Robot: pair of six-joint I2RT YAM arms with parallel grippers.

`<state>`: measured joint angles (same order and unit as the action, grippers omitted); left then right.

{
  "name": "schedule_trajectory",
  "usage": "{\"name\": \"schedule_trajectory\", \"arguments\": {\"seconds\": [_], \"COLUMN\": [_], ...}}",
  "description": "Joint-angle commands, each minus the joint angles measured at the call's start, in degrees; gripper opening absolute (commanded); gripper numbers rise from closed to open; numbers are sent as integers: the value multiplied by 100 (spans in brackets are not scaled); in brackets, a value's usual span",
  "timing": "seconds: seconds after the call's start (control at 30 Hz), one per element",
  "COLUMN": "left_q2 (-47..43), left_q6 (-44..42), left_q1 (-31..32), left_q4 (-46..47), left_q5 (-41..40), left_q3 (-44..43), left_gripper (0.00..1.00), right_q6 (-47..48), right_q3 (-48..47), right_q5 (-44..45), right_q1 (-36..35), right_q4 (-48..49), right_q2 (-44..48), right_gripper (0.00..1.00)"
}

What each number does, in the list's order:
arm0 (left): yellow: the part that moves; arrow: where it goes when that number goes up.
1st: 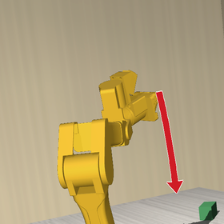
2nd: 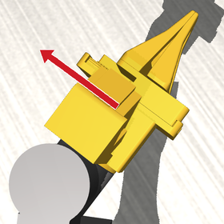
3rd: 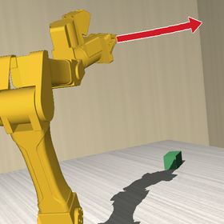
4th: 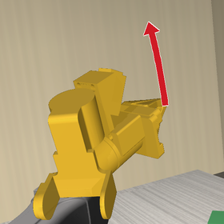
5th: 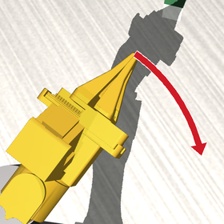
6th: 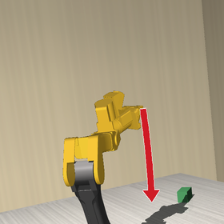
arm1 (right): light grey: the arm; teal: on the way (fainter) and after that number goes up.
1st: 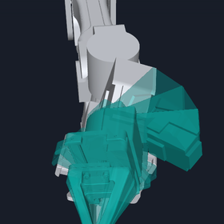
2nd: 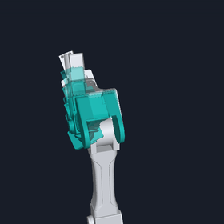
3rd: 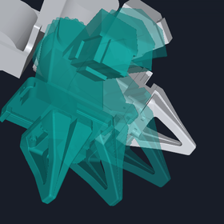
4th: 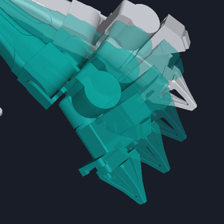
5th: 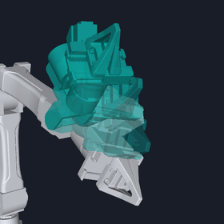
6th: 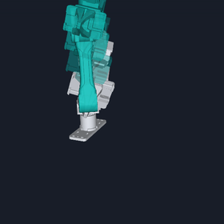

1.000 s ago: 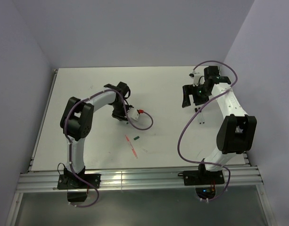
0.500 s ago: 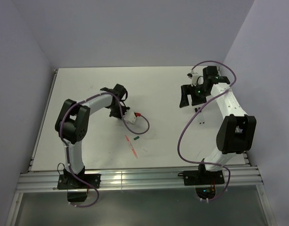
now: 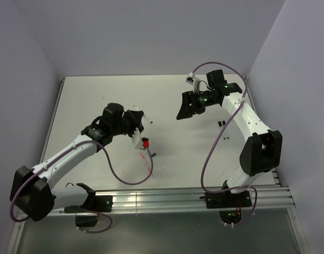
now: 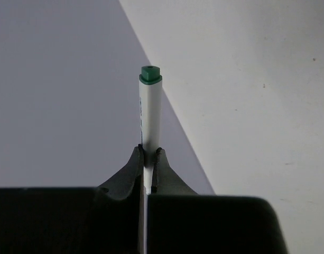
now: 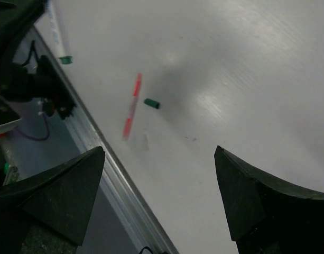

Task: Insert the pens into the pen caps

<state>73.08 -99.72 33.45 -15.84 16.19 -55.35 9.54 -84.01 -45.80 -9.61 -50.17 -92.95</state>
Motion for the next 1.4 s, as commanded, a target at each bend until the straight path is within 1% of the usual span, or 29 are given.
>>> {"name": "schedule_trajectory", "arguments": {"seconds": [0.0, 0.13, 0.27, 0.3, 0.37, 0.67, 0.77, 1.03, 1.13, 1.17, 1.23, 1.27, 1.33, 1.37], "left_q2": [-476, -777, -909, -918, -971, -1059, -1085, -989, -971, -954, -953, -945, -936, -927], "left_q6": [-1118, -1558, -1691, -1708, -1551, -1664, -1656, -1664, -1717, -1726, -1717, -1726, -1665, -1656], "left_q1": [21, 135, 170, 179, 188, 179, 188, 179, 179, 188, 188, 179, 179, 188], "left_q4": [1284, 1460, 2012, 2040, 2215, 2418, 2410, 2620, 2664, 2682, 2700, 2674, 2682, 2673], "left_q5": [490, 622, 816, 842, 1035, 1404, 1466, 1589, 1686, 1712, 1730, 1730, 1748, 1748], "left_q3": [814, 1097, 1298, 1299, 1360, 1484, 1492, 1571, 1589, 1589, 1589, 1580, 1571, 1571], "left_gripper": [0, 0, 0, 0, 0, 0, 0, 0, 0, 0, 0, 0, 0, 0], "right_q6": [-426, -839, -945, -1171, -1410, -1762, -1868, -2070, -2140, -2175, -2211, -2220, -2220, -2211], "right_q3": [-107, 226, 227, 201, 157, -204, -327, -292, -292, -300, -283, -257, -239, -187], "right_q5": [-902, -1238, -958, -792, -624, -868, -1123, -1203, -1282, -1326, -1344, -1352, -1352, -1361], "right_q1": [-427, -831, -1332, -1473, -1561, -1834, -1887, -2159, -2195, -2195, -2195, -2195, -2195, -2195], "right_q4": [472, 1052, 1176, 1194, 1264, 1492, 1537, 1677, 1721, 1747, 1783, 1809, 1809, 1818], "right_q2": [400, 707, 735, 682, 472, 22, -144, -364, -443, -452, -470, -470, -479, -470], "right_gripper": [92, 93, 95, 95, 95, 91, 89, 82, 76, 70, 61, 55, 52, 48]}}
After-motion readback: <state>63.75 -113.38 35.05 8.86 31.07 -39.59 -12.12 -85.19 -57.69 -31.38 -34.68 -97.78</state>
